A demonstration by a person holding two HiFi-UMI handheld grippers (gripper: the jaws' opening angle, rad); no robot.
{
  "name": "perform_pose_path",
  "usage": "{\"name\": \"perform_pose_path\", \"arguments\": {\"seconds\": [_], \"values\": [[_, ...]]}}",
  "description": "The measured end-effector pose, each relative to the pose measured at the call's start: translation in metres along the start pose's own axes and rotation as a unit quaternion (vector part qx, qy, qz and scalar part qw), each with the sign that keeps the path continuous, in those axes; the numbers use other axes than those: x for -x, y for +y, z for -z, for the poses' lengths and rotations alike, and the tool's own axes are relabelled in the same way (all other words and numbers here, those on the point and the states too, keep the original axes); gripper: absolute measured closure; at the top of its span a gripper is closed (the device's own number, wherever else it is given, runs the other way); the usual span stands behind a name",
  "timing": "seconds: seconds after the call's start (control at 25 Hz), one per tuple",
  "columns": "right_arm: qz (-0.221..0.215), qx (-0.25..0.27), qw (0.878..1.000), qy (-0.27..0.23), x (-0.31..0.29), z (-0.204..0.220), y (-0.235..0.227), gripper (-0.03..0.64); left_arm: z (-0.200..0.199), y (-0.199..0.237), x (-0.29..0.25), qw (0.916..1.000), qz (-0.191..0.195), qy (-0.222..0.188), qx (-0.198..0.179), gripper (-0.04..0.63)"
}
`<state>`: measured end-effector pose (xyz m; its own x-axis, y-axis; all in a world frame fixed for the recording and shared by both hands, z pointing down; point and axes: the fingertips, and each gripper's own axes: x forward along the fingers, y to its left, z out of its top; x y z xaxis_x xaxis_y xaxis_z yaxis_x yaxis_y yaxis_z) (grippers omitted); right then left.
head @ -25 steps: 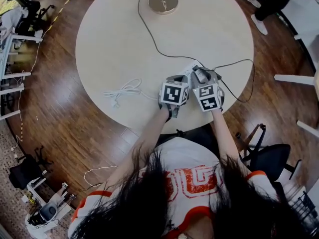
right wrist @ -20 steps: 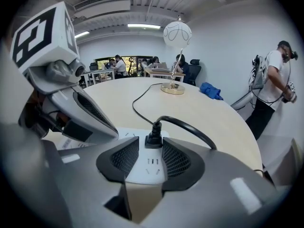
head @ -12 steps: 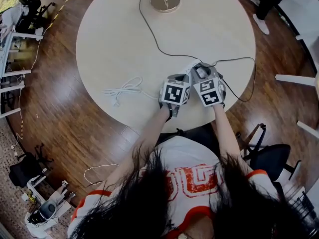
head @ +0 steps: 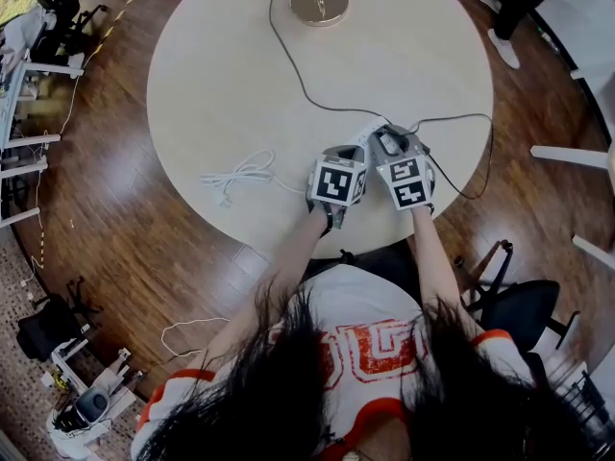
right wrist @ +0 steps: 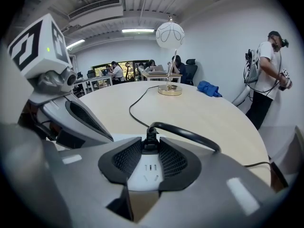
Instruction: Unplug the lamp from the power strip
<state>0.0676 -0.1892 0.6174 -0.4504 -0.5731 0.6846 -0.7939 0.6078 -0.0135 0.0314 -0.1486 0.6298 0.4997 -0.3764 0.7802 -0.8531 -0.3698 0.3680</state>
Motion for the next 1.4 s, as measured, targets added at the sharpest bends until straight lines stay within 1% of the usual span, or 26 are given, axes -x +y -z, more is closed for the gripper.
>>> {"name": "perform_pose_path", "arguments": {"seconds": [0.24,0.36,0.56,0.72,0.76,0.8,0.88,0.92,0.96,1.04,1.08,1.24,1.4], "values": [[-0.015,-0.031,0.999,-0.015,0.004,0.000,0.000,0.499,-0.001,-0.002,0.000,1.0000,0.003,-0.004,-0.005,0.595],[-0.023,-0.049,0.998,-0.023,0.004,0.000,-0.002,0.499,0.001,-0.001,-0.001,1.0000,0.001,-0.001,-0.002,0.595],[-0.034,-0.106,0.992,-0.052,0.008,-0.002,-0.009,0.509,0.000,-0.002,-0.001,1.0000,0.002,-0.001,-0.001,0.595],[-0.038,-0.111,0.992,-0.056,0.009,-0.001,-0.010,0.511,-0.002,-0.002,0.000,1.0000,0.003,0.000,-0.005,0.595],[-0.045,-0.124,0.989,-0.066,0.010,-0.003,-0.011,0.512,-0.002,-0.002,0.000,1.0000,0.003,-0.001,-0.005,0.595],[-0.058,-0.150,0.983,-0.089,0.015,-0.009,-0.013,0.512,-0.002,-0.002,0.000,1.0000,0.002,-0.001,-0.004,0.595],[-0.092,-0.222,0.959,-0.150,0.028,-0.028,-0.017,0.512,-0.001,-0.001,0.000,1.0000,0.002,-0.001,-0.003,0.595],[-0.098,-0.237,0.952,-0.167,0.033,-0.037,-0.019,0.511,-0.002,-0.001,0.000,1.0000,0.001,-0.001,-0.003,0.595],[-0.094,-0.230,0.954,-0.168,0.036,-0.043,-0.021,0.511,-0.002,0.000,0.000,1.0000,0.001,-0.001,-0.003,0.595],[-0.076,-0.188,0.968,-0.151,0.038,-0.045,-0.023,0.509,-0.002,0.000,0.000,1.0000,0.001,0.000,-0.003,0.595],[-0.070,-0.177,0.971,-0.144,0.038,-0.044,-0.025,0.509,-0.002,-0.001,0.000,1.0000,0.002,0.000,-0.004,0.595],[-0.052,-0.180,0.974,-0.125,0.041,-0.030,-0.031,0.509,0.002,-0.001,-0.002,1.0000,0.002,0.000,-0.002,0.595],[-0.040,-0.145,0.986,-0.077,0.042,-0.011,-0.027,0.508,0.000,-0.002,-0.001,1.0000,0.001,-0.002,-0.009,0.595]]}}
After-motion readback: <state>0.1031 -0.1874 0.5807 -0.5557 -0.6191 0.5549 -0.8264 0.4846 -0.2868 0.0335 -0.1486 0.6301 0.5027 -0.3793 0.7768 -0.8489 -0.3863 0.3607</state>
